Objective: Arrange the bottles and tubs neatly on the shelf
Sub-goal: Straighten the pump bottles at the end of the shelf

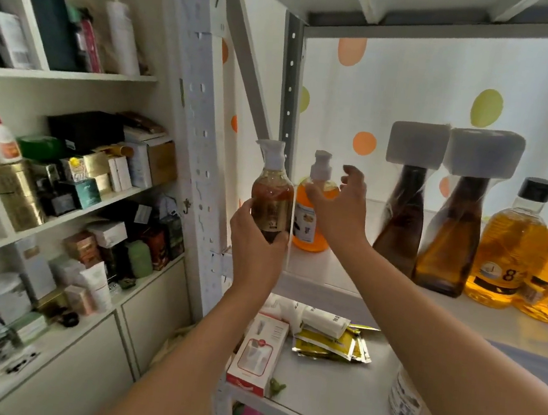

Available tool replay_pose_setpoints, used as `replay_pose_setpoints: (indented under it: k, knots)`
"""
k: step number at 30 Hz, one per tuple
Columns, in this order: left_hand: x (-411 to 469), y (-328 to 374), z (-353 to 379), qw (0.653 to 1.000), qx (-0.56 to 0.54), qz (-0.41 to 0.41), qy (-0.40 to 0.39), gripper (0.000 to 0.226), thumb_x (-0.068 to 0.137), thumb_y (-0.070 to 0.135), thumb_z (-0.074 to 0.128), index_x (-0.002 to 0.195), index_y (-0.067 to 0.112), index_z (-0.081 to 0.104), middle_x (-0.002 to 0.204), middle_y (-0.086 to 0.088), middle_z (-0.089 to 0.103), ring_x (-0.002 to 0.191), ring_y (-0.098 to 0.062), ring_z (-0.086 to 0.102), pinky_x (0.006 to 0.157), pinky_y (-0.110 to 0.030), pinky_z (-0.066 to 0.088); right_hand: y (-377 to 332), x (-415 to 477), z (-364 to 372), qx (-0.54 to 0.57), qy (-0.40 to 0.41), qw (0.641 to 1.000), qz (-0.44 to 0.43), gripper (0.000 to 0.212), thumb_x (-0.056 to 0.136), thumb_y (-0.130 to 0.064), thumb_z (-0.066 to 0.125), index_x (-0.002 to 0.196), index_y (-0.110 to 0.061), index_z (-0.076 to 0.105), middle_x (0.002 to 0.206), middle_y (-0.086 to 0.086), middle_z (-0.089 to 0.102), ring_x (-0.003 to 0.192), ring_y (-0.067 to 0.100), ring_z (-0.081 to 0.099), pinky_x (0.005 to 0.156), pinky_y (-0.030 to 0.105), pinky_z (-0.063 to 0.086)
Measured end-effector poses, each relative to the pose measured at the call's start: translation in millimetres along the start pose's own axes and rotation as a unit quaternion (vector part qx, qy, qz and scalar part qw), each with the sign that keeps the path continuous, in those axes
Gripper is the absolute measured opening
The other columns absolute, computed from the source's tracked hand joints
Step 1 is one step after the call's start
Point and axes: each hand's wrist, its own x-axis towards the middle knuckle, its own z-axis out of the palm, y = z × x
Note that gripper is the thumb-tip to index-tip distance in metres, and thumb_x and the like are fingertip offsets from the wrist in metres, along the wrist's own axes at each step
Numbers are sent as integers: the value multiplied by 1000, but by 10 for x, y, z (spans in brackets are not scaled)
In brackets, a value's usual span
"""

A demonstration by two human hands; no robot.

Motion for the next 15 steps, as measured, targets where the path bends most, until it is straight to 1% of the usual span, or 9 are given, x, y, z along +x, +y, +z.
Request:
replay_pose_setpoints:
  k: [1, 3, 4, 6, 8, 10, 12, 13, 15]
  knots:
    - [48, -8, 20, 1000, 6, -6, -13, 79, 83, 18, 74, 147, 21, 28, 147, -1, 37, 133, -16, 39, 101, -22, 34, 44, 37, 5, -9, -41, 999, 25, 75, 83, -32, 73, 144, -16, 32, 138, 9, 45, 127, 24, 46, 101, 37, 42]
    - [149, -48, 67, 999, 24, -12, -31, 86, 80, 22, 77, 148, 21, 25, 146, -3, 40, 132, -21, 43, 104, -32, 39, 153, 45, 11, -9, -110, 992, 54, 82, 80, -29, 77, 145, -17, 29, 136, 9, 48, 126, 27, 49, 98, 38, 44]
    - [200, -79, 91, 998, 38, -14, -38, 88, 78, 23, 78, 148, 20, 24, 144, -4, 42, 131, -24, 44, 103, -37, 42, 193, 25, 16, -1, -129, 990, 62, 83, 78, -30, 79, 144, -18, 29, 134, 8, 50, 123, 28, 51, 98, 40, 46]
    - [292, -135, 125, 997, 67, -11, -45, 89, 75, 25, 79, 147, 18, 27, 139, -6, 48, 126, -27, 50, 98, -42, 46, 242, -7, 24, 7, -133, 989, 62, 84, 77, -32, 80, 143, -21, 29, 132, 5, 53, 119, 28, 55, 98, 43, 48]
    - [373, -174, 125, 995, 80, -3, -53, 86, 72, 27, 80, 142, 18, 31, 133, -5, 53, 119, -28, 55, 93, -43, 49, 250, -38, 12, -6, -118, 992, 47, 82, 76, -36, 81, 141, -23, 31, 129, 3, 55, 115, 26, 56, 94, 41, 48]
    - [439, -198, 128, 994, 76, 7, -72, 84, 71, 27, 81, 140, 18, 32, 131, -4, 56, 116, -28, 58, 91, -41, 49, 262, -93, -44, -9, -117, 992, 39, 80, 76, -37, 80, 139, -25, 33, 122, -1, 55, 111, 23, 56, 89, 37, 48]
    - [510, -227, 146, 993, 74, 14, -95, 88, 73, 27, 82, 142, 17, 29, 135, -5, 53, 120, -27, 55, 94, -39, 47, 279, -155, -145, -5, -130, 990, 47, 80, 76, -36, 80, 139, -27, 32, 117, -5, 53, 107, 19, 56, 86, 34, 47]
    - [539, -241, 147, 992, 74, 14, -106, 90, 73, 28, 82, 144, 16, 27, 137, -5, 51, 122, -26, 54, 96, -38, 46, 280, -181, -205, -4, -139, 989, 57, 82, 77, -35, 80, 141, -28, 30, 118, -6, 52, 107, 18, 55, 88, 35, 47]
    - [553, -248, 128, 990, 64, 7, -122, 93, 74, 27, 82, 146, 16, 24, 141, -6, 48, 126, -25, 51, 99, -36, 45, 272, -195, -313, -3, -153, 985, 76, 87, 78, -32, 80, 145, -26, 25, 125, -3, 52, 114, 21, 54, 92, 38, 47]
